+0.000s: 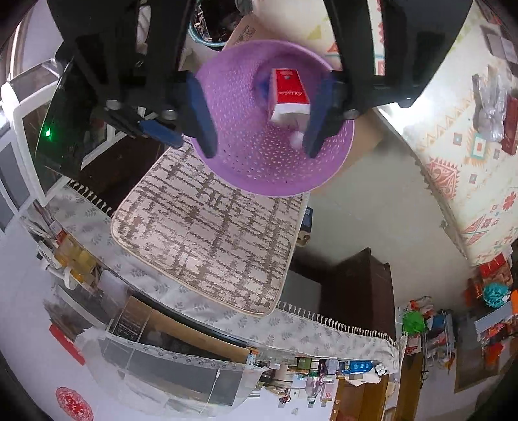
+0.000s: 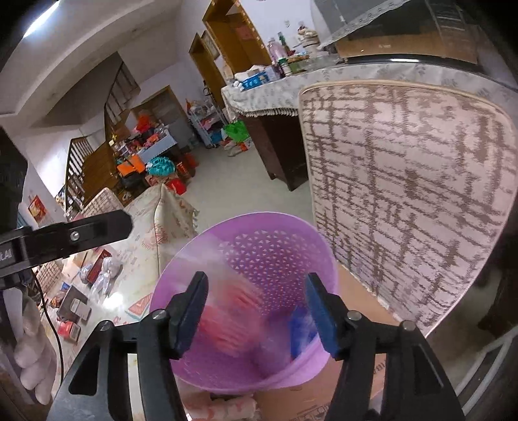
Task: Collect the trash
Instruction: 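Open both grippers over the pink wastebasket to drop the boxes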
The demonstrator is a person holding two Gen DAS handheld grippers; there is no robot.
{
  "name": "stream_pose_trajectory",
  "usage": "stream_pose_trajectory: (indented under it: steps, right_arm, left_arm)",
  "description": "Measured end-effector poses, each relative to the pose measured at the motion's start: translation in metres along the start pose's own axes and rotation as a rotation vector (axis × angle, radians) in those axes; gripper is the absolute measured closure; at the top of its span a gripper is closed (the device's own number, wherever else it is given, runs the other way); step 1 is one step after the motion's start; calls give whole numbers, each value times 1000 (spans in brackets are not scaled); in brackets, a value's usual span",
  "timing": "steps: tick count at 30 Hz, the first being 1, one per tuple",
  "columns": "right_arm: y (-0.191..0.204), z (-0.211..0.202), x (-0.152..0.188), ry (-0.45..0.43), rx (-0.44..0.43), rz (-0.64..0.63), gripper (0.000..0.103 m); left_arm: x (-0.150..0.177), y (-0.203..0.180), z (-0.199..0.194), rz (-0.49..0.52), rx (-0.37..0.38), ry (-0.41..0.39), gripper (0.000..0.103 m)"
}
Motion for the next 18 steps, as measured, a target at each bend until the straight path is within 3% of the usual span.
stream_pose_trajectory:
  steps: [5, 18]
  right_arm:
    - [-13, -30, 16, -18, 33, 21, 32]
    - [-73, -122, 71, 11, 254, 40, 29]
  left_arm:
    - [19, 8, -31, -14, -3, -30, 34]
    - [64, 33, -81, -52, -27, -63, 33]
Point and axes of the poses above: each gripper's, at about its wrist camera, not at the fingertips, and z roughly the way its jaws point, y to its left, x to its underside, the point moved 1 cm from there along z, roughly the way its jaws point, and after that the axes turned 13 degrees about -z, right-handed, at the moved point
